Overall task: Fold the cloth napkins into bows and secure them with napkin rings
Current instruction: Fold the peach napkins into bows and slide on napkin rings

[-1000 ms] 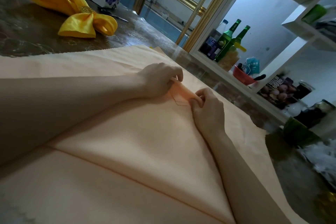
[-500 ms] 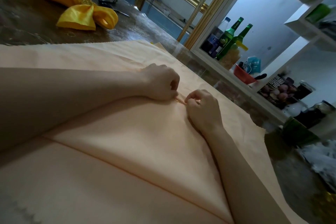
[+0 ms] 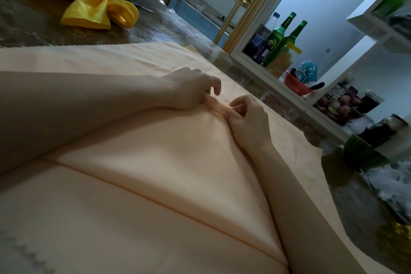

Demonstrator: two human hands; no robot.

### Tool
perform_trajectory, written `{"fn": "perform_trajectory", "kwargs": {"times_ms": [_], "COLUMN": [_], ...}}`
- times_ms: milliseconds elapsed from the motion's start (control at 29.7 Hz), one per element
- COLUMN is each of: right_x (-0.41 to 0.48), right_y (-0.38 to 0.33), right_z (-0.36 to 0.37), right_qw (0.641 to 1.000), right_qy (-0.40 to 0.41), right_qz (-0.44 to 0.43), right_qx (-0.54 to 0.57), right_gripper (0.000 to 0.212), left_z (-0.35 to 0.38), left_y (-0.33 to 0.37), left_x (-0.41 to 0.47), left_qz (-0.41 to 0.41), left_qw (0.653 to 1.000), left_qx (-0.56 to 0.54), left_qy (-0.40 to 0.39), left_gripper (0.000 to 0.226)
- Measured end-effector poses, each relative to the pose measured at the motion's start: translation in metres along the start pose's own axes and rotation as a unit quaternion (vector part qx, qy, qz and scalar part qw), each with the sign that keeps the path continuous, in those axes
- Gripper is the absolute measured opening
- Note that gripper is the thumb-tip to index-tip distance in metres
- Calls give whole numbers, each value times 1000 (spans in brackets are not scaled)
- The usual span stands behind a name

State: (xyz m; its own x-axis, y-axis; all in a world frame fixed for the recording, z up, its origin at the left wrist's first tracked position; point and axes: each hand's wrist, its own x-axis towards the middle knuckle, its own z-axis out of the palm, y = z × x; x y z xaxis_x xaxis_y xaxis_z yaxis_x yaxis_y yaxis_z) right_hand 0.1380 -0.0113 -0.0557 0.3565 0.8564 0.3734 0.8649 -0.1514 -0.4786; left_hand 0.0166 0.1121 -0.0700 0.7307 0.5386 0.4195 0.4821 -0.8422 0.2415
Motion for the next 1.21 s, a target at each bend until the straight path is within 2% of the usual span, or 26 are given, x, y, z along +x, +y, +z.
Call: {"fn": "perform_trajectory", "kwargs": {"times_ms": [135,236,337,404,472,539,607,674,809,876,1011,1213], "right_x": [-2,-5,-6,-3,-2,-3,-3,-2,0,-1,-4,-7], "right_y": [-5,-9,-8,-4,-4,-3,-3,-4,-2,0,0,-6], "right_z": [4,4,5,6,6,6,7,8,2,0,-2,-8], "right_qw": [996,990,995,998,997,995,990,976,959,965,989,997], "right_qy": [19,11,-3,17,15,-24,-110,-188,-239,-217,-130,-74], "right_qz": [-40,-79,-54,-28,-18,-20,-18,3,54,56,38,18], "right_qx": [-74,-114,-78,-49,-70,-91,-85,-110,-140,-140,-63,-8], "right_gripper": [13,19,9,21,26,21,41,51,54,50,35,1], "left_z": [5,0,-9,-16,-18,-14,-9,-9,-18,-19,-21,-32], "left_y": [-3,2,13,21,24,24,24,27,26,19,6,12], "left_x": [1,-4,-8,-12,-17,-20,-21,-21,-15,-13,-21,-32], "left_qz": [-6,0,17,23,10,-20,-53,-75,-76,-82,-106,-66], "left_qw": [1000,998,995,996,998,997,991,982,965,971,982,992], "left_qx": [-5,57,94,82,65,23,1,16,57,17,-96,-94], "left_qy": [24,30,32,18,-16,-67,-121,-172,-243,-225,-124,-43], "left_gripper": [24,13,21,26,22,19,39,54,48,46,37,15]}}
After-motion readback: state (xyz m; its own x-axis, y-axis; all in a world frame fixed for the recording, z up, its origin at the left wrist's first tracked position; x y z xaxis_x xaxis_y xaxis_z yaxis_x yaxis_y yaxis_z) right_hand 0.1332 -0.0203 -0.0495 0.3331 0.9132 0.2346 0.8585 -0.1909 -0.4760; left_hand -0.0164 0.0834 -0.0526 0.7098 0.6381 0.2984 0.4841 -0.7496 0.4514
